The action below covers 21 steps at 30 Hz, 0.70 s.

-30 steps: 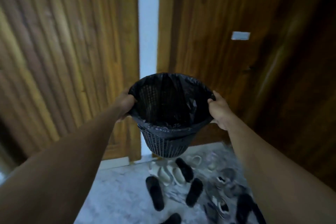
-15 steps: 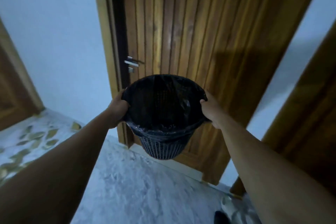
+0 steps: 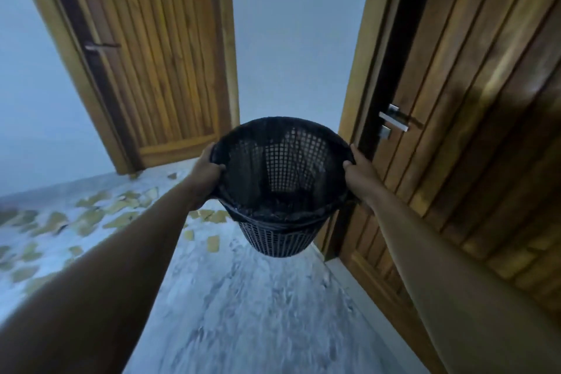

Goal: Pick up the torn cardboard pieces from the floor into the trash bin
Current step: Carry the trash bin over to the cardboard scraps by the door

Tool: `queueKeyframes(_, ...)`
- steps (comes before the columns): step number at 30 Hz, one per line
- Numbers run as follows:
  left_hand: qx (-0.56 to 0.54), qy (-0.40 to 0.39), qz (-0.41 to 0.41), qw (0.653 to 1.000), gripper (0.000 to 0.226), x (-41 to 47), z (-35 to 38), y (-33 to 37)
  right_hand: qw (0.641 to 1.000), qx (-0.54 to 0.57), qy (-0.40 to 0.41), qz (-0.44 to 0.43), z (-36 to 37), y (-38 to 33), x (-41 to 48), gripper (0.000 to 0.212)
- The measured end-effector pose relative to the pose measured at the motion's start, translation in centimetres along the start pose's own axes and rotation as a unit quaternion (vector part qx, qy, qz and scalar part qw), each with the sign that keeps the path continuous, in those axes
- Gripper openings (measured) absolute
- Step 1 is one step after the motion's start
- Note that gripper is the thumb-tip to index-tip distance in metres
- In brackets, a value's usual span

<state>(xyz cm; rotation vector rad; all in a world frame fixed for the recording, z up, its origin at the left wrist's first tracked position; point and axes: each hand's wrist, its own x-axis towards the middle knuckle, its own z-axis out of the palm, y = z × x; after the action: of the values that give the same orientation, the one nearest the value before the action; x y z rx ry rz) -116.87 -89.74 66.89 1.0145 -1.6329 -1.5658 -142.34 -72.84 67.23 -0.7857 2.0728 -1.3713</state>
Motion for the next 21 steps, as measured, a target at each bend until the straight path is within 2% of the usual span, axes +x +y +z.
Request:
queueKeyframes(4,-0.005,0.079,-0.016,0.997,0.05,4.0,-4.9,-1.6,0.999,0.003,-0.049,-0.016,6.9,-1.3,6.2,0.057)
queueKeyframes(10,0.005,0.117,-0.036,0.993,0.05,13.2,-13.9,-4.6,0.995,0.014,-0.102,-0.022,18.1,-3.0,15.2,0.059)
queueKeyframes(15,0.026,0.087,-0.048,0.995,0.055,23.2,-18.5,-7.2,0.996,0.015,-0.082,0.02,25.4,-3.2,22.5,0.058)
queueKeyframes(18,0.031,0.069,-0.051,0.996,0.062,28.8,-19.6,-8.9,0.997,0.004,-0.056,0.053,28.1,-3.1,26.3,0.047)
queueKeyframes(21,0.034,0.054,-0.06,0.996,0.06,34.0,-19.6,-10.8,0.996,0.006,-0.037,0.078,30.0,-2.0,29.8,0.038)
